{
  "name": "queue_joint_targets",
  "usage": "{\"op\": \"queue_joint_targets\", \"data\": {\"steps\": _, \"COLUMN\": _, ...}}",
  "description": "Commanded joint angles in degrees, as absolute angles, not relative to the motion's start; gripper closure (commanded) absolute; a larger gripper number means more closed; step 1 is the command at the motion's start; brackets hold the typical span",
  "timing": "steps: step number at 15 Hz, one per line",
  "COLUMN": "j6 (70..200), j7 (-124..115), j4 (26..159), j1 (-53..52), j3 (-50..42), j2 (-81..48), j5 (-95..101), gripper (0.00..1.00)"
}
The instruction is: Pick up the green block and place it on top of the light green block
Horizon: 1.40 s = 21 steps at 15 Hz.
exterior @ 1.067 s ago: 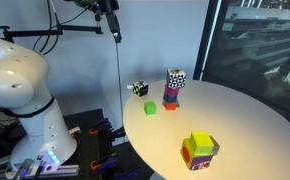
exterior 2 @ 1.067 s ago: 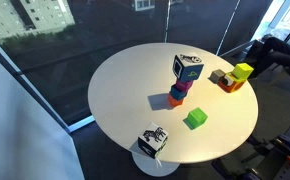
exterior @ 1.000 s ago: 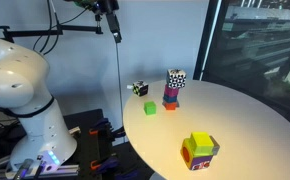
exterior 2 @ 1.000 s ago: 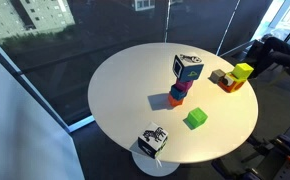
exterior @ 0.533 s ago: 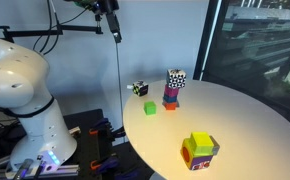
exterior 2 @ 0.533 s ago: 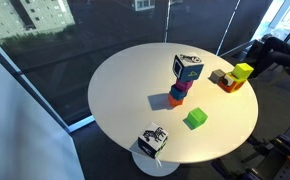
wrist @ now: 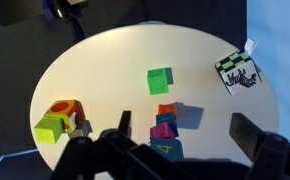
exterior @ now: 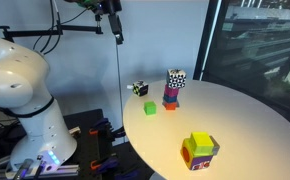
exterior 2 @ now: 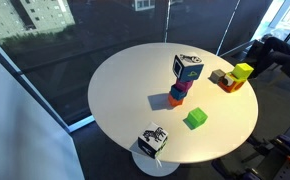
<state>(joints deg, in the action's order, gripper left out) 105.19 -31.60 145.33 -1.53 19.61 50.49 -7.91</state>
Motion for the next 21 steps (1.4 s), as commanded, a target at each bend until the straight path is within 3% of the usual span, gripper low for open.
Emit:
{"op": "queue_joint_targets", "data": {"steps": 1, "j6": 102.89, "j7": -30.94, "j4": 141.99, "j1": -0.33, "j3": 17.7, "j2": 46.1, "j5": -7.62, "gripper": 0.0}}
{"op": "queue_joint_targets", "data": {"steps": 11, "j6": 103.09, "j7": -24.92, "j4": 139.73, "j1": -0.68, "j3": 13.87, "j2": 34.89, "j5": -5.9, "gripper": 0.0}}
{"op": "queue_joint_targets", "data": {"steps": 21, "j6": 112.96, "j7": -24.36, "j4": 143.03, "j1": -0.7, "j3": 11.08, "j2": 27.32, "j5": -4.06, "gripper": 0.0}}
